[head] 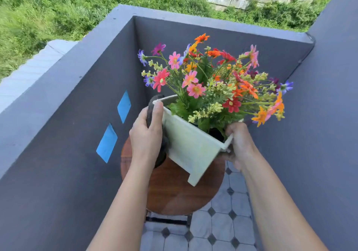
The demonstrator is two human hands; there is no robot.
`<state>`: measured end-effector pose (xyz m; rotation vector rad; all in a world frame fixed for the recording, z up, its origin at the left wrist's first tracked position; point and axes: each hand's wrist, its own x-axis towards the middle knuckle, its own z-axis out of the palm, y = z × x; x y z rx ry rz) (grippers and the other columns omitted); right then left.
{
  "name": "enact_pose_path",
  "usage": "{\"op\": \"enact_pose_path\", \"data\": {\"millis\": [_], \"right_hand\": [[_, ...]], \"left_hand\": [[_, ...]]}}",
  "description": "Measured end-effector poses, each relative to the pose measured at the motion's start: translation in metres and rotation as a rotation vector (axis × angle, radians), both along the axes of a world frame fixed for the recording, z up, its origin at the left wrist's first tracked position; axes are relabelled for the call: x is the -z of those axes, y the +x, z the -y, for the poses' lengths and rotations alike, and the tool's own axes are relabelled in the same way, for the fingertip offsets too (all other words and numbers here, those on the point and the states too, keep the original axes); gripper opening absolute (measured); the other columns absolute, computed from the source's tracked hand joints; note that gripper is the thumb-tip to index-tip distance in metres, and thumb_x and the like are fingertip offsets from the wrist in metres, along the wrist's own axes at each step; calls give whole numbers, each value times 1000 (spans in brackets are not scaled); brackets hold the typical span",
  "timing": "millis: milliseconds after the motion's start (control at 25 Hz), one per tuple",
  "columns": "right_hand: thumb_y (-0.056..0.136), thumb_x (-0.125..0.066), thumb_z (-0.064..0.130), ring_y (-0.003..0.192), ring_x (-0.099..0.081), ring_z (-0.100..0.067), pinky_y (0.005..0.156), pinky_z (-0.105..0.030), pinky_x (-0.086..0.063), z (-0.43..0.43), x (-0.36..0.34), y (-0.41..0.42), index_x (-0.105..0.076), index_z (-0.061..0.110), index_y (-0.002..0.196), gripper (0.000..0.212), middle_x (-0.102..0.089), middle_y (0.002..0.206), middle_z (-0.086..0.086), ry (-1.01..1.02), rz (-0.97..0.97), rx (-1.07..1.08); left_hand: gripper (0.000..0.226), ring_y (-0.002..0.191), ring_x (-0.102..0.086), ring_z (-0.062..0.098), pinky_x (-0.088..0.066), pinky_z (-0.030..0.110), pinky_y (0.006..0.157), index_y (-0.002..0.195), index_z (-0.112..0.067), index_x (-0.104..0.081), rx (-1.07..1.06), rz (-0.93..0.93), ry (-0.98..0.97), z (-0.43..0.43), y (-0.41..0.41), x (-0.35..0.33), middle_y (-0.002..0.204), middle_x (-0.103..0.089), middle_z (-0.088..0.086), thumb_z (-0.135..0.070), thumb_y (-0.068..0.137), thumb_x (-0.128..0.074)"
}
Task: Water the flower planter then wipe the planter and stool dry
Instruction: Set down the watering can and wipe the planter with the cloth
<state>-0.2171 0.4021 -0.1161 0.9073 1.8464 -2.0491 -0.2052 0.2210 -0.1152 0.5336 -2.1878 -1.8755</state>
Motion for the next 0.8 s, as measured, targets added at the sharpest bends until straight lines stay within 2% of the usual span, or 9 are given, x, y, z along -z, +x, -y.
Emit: {"op": "enact_pose_path", "data": {"millis": [120, 240, 360, 440, 560, 640, 720, 760, 800], "right_hand": [[71, -44, 19, 81, -49, -29, 76, -42, -50, 7, 2, 0, -42, 14, 75, 6, -43, 88, -9, -12, 46, 5], [50, -47, 24, 91, -49, -31, 84, -46, -46, 10, 8, 1, -45, 17, 78, 29, -46, 99, -10, -60, 44, 18], [60, -50, 33, 79, -54, -30, 74, -39, -46, 11, 15, -2, -53, 15, 85, 32, -53, 83, -9, -109, -29, 67], [69, -56, 49, 78, -55, -31, 78, -38, -48, 13, 22, 0, -57, 13, 93, 43, -49, 73, -8, -125, -77, 140], [80, -55, 52, 83, -60, -22, 70, -31, -48, 17, 23, 13, -59, 17, 92, 38, -59, 83, -3, -295, -211, 314], [90, -46, 45, 71, -60, -10, 61, -21, -46, 29, 21, 25, -64, 18, 76, 36, -62, 79, 4, -363, -229, 380], [91, -40, 37, 70, -50, 0, 66, -12, -38, 45, 22, 39, -65, 20, 61, 42, -52, 80, 12, -216, -153, 411], [82, -45, 37, 81, -52, -3, 78, -18, -41, 58, 17, 51, -66, 22, 78, 26, -52, 90, 12, -121, -131, 489], [72, -49, 37, 98, -55, -10, 91, -28, -42, 71, 10, 61, -62, 25, 102, 35, -54, 107, 11, -33, -129, 545]], "left_hand": [[46, 54, -36, 7, -31, 23, 55, 60, -21, -53, -16, 3, -77, 4, -4, -7, 48, -38, -13, -61, 83, -51], [45, 59, -37, 16, -32, 29, 57, 63, -11, -40, -68, 42, -186, 6, -7, -11, 50, -35, -6, -49, 81, -54], [38, 60, -36, 20, -30, 36, 60, 59, -11, -33, -160, 84, -267, 1, -2, -17, 53, -32, 1, -34, 84, -49], [41, 55, -32, 21, -27, 35, 60, 54, -17, -25, -209, 82, -269, -3, 4, -23, 51, -27, 1, -29, 85, -49], [42, 51, -30, 19, -25, 34, 61, 53, -21, -23, -236, 62, -294, -8, 9, -24, 49, -27, -2, -25, 87, -48], [42, 50, -32, 16, -25, 34, 61, 54, -20, -24, -256, 70, -318, -11, 12, -23, 49, -30, -2, -26, 88, -48], [43, 50, -33, 13, -24, 33, 61, 54, -21, -25, -274, 80, -325, -13, 15, -25, 49, -32, -3, -28, 89, -48], [42, 50, -34, 13, -24, 33, 61, 54, -21, -25, -277, 79, -329, -13, 16, -26, 49, -33, -3, -28, 89, -48], [42, 50, -34, 13, -24, 33, 61, 54, -22, -26, -275, 76, -333, -13, 17, -26, 49, -33, -3, -28, 89, -47]]}}
